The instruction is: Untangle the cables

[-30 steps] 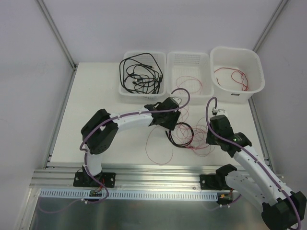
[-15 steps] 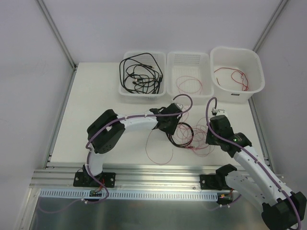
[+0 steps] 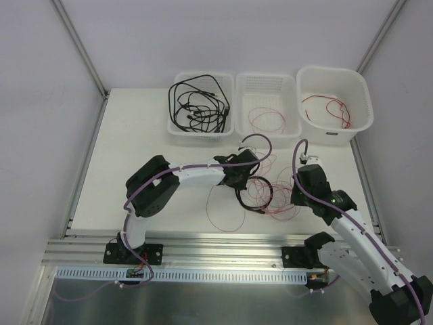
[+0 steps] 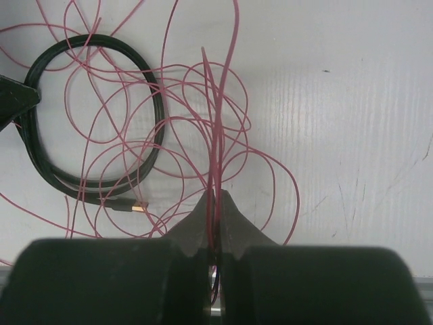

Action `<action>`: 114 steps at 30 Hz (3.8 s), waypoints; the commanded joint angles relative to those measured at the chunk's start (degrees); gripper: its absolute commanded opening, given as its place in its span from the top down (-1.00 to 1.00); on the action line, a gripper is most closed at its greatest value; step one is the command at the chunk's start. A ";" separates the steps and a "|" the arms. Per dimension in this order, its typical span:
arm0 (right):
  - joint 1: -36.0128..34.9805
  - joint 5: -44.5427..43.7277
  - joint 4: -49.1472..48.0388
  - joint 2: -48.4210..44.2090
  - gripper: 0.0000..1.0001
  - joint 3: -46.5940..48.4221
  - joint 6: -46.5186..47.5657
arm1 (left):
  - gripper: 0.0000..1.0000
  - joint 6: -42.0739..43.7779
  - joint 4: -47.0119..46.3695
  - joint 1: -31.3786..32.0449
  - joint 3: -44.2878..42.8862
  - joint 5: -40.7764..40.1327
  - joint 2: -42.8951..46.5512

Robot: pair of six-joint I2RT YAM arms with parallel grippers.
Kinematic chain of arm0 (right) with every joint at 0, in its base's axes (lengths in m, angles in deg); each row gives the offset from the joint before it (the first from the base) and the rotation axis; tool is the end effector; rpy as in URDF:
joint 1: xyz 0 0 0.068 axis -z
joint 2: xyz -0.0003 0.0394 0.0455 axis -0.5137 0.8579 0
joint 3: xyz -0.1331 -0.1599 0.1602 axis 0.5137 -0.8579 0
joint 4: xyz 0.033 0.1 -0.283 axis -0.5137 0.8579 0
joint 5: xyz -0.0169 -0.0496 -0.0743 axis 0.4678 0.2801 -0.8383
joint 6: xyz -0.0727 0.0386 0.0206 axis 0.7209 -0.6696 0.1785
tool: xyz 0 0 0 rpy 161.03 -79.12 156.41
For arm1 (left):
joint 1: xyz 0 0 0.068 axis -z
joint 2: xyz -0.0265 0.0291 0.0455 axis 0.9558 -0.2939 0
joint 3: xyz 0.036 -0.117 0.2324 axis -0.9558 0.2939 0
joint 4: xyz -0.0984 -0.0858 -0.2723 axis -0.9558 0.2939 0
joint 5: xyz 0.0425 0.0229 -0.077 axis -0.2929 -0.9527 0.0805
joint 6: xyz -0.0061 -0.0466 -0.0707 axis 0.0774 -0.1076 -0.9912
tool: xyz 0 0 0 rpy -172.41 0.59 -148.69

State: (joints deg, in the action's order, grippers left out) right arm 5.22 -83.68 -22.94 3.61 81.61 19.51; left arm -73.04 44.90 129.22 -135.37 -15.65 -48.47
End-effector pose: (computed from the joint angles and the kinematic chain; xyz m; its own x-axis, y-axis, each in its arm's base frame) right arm 0.2139 0.0847 0.1993 -0.6833 -0.1690 -0.7103 -0.1853 0.9811 -0.0552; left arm 0.2779 -0.3944 0.1006 -0.7727 0.2393 -0.5880 0.4260 0.8822 -0.2008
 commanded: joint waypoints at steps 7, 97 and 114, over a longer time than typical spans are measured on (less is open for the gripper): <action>-0.06 -1.79 2.10 -3.45 0.99 0.72 -0.74 | 1.00 8.38 3.67 0.55 0.64 -18.87 18.38; -37.24 3.83 -20.41 13.62 0.99 13.56 3.12 | 1.00 7.52 -5.98 -6.20 15.40 -30.85 56.75; -21.15 1.53 -1.06 -2.40 0.15 7.21 3.29 | 1.00 7.86 -12.41 -22.65 24.62 -16.46 69.40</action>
State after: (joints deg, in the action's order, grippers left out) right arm -15.98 -88.27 -23.68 2.87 84.59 18.98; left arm -66.88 35.52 106.93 -112.77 -38.77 20.16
